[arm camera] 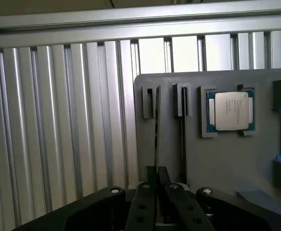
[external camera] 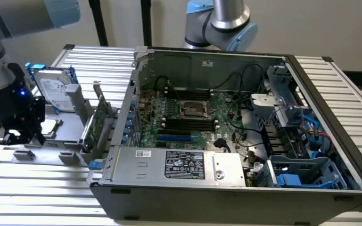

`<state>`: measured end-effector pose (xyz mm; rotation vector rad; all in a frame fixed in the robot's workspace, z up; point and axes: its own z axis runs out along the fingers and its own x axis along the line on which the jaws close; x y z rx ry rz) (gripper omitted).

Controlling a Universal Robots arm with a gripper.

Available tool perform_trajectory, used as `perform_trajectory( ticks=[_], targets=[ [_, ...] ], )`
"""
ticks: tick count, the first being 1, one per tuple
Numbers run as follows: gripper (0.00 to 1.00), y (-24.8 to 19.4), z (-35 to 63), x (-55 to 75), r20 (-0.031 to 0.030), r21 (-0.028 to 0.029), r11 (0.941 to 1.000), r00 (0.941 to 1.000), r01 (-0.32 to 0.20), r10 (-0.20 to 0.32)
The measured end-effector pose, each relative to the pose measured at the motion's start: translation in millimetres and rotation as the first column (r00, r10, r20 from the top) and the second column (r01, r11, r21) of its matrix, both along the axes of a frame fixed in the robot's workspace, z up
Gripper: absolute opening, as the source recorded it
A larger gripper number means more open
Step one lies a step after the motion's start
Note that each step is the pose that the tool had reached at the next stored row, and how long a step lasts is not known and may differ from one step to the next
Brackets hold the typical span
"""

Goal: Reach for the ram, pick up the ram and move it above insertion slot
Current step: 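Pick up the ram and move it above insertion slot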

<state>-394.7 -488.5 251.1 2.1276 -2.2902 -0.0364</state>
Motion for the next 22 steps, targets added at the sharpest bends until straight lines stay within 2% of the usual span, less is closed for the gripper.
perform_trajectory(
  ticks=[6, 22],
  targets=[
    [0.14, 0.0, 27.5, 5.2, 0.0001, 0.0, 1.0, 1.0, 0.0, 0.0],
    [0.14, 0.1, 100.1, 51.0, 0.0, 0.0018, 1.0, 1.0, -0.005, 0.005]
  ],
)
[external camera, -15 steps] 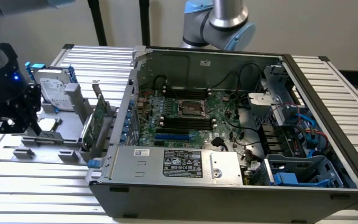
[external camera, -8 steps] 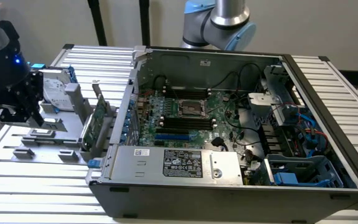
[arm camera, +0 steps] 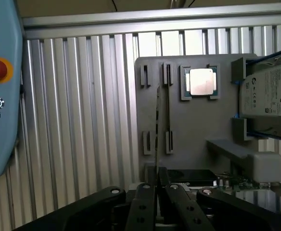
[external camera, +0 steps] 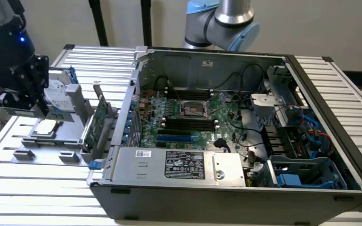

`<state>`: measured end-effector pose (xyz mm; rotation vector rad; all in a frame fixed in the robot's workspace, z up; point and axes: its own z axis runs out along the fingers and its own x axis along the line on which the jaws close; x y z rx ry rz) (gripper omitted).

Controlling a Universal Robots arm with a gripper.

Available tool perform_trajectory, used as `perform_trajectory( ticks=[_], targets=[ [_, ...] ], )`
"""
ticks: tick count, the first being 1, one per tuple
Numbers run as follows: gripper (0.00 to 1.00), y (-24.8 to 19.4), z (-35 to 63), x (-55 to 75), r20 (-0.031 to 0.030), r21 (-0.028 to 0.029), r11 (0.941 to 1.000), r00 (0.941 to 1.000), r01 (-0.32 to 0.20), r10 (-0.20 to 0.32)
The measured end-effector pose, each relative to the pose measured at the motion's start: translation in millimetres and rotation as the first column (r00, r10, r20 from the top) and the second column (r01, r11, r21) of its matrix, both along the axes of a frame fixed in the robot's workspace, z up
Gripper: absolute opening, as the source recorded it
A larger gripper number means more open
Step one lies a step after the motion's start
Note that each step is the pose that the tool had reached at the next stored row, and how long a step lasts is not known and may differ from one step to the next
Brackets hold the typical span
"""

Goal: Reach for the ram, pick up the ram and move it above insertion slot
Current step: 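Pick up the ram and move it above insertion slot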

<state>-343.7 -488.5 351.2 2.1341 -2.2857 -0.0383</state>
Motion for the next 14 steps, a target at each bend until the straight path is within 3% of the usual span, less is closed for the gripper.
perform_trajectory(
  ticks=[7, 14],
  targets=[
    [0.14, 0.3, 30.3, 29.9, 0.0, 0.0003, 1.0, 1.0, 0.0, 0.0],
    [0.14, 0.4, 40.0, 61.5, -0.0014, 0.0025, 1.0, 1.0, 0.0, 0.0]
  ],
)
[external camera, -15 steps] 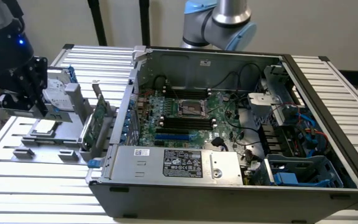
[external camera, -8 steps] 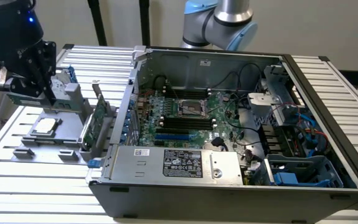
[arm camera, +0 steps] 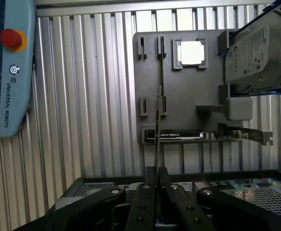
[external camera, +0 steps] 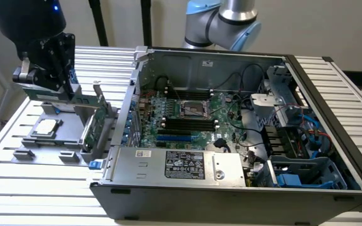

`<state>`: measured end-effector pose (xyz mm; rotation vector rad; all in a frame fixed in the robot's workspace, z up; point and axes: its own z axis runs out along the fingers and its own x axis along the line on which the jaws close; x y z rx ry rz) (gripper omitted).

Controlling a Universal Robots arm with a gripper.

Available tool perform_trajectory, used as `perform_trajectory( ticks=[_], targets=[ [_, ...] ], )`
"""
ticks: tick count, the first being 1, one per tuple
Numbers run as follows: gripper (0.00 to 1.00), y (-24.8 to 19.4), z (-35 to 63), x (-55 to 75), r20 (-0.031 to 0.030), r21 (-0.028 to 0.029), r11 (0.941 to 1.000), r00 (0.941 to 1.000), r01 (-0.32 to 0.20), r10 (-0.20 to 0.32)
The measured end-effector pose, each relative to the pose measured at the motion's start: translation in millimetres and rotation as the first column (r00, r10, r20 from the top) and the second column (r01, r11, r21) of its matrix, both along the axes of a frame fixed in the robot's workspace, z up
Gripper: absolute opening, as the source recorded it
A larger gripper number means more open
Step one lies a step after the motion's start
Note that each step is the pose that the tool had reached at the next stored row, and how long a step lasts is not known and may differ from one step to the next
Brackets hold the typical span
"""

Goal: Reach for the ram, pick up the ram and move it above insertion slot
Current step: 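Pick up the ram and move it above insertion slot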

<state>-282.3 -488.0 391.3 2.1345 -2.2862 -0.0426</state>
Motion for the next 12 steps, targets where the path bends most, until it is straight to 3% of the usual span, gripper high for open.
perform_trajectory(
  ticks=[12],
  targets=[
    [0.14, 0.0, 3.2, 54.6, -0.0006, 0.0136, 0.9999, 1.0, 0.0, 0.0]
  ],
)
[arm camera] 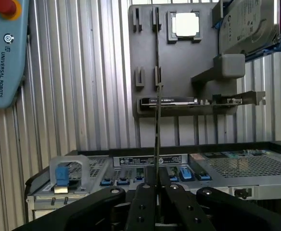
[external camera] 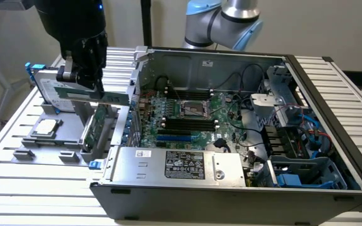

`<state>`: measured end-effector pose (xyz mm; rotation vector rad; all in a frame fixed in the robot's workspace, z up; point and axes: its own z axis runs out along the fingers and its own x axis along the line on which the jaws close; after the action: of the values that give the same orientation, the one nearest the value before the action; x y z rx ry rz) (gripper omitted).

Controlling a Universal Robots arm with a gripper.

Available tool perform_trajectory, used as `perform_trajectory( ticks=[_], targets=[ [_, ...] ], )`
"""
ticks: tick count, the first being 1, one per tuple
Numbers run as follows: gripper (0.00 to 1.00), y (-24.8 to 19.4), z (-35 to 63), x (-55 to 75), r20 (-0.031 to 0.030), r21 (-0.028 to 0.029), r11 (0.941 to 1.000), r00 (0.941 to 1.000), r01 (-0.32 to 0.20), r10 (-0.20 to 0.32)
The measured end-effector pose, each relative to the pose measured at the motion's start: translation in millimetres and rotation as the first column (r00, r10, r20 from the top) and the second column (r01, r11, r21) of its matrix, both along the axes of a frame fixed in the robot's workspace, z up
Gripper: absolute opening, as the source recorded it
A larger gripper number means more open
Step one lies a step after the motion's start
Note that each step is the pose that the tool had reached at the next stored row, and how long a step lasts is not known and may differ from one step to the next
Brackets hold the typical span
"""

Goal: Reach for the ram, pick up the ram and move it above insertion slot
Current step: 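Pick up the ram and move it above insertion slot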

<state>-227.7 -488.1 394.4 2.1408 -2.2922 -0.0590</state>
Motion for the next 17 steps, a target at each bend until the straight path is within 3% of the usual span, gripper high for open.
perform_trajectory(
  ticks=[17],
  targets=[
    [0.14, 0.0, 0.4, 77.5, -0.0005, 0.0141, 0.9999, 1.0, 0.0, 0.0]
  ],
)
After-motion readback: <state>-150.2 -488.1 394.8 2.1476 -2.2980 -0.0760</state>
